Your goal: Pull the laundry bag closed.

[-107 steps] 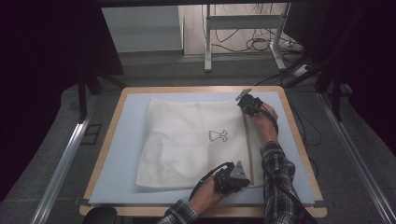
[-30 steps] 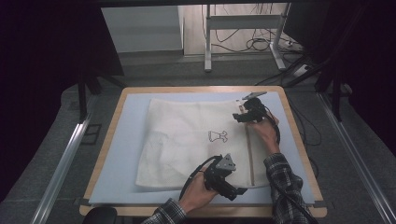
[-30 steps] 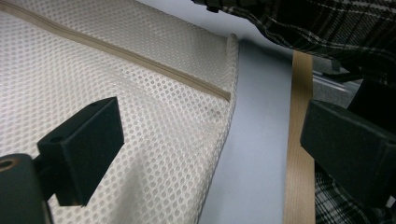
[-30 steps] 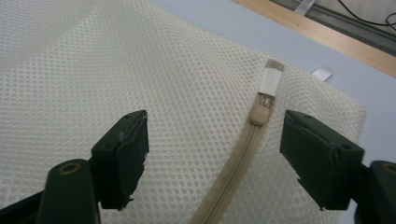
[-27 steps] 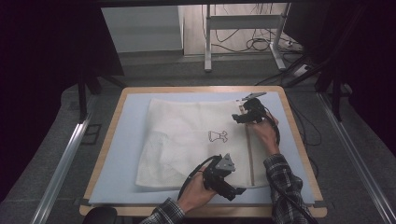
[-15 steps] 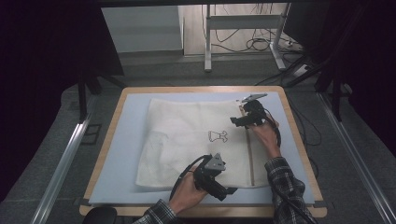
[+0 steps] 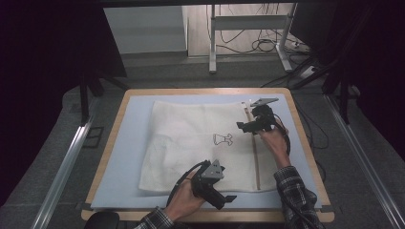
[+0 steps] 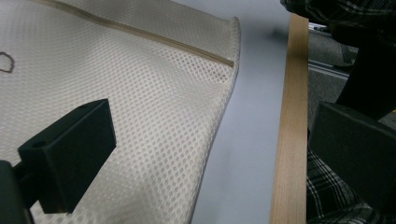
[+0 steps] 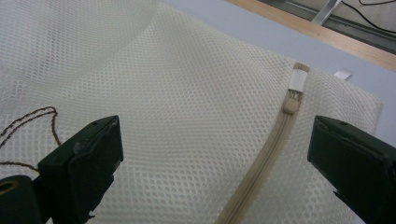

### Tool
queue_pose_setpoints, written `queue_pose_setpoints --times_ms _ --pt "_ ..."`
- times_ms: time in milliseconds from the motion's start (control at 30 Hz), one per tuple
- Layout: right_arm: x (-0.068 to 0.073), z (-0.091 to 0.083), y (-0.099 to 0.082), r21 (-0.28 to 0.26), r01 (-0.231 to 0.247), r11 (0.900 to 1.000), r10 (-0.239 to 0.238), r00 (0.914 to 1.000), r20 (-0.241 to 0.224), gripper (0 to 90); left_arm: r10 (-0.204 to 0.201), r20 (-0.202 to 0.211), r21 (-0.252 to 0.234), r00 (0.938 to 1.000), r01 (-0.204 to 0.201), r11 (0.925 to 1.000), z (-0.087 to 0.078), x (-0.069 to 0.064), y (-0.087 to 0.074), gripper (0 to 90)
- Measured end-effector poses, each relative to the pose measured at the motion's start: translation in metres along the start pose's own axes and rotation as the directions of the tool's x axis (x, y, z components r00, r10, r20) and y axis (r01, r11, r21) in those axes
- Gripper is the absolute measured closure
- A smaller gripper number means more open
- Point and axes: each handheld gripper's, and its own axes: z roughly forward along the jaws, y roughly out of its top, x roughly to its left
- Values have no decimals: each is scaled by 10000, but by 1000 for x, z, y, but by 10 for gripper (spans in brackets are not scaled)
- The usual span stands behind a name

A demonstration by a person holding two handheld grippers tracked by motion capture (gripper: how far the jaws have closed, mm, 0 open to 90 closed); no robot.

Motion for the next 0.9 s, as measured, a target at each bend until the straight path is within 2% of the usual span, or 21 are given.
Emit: queue_pose_setpoints --times_ms 133,233,367,433,633,900 --pt "5 -4 -3 -48 -45 10000 44 9998 -175 23 -171 -56 -156 9998 170 9997 -10 4 -4 2" --pt "9 -8 -3 -237 -57 9997 53 9999 -153 17 -487 1 -280 9988 487 9984 -17 8 -11 2" --pt "14 -13 -5 -439 -57 9990 52 9999 -128 9 -608 -40 -299 9981 607 9977 -21 10 -16 2" --pt "17 -14 -7 -402 -43 9992 37 9999 -163 4 -617 -62 -359 9981 614 9975 -23 10 -17 2" --pt "26 -16 -10 -355 130 9993 -141 9994 -311 1 -320 -314 -557 9990 302 9980 -32 8 -19 2" --pt "40 -20 -16 -256 342 9991 -355 9978 -556 1 -452 -564 -678 9974 414 9968 -43 10 -29 0"
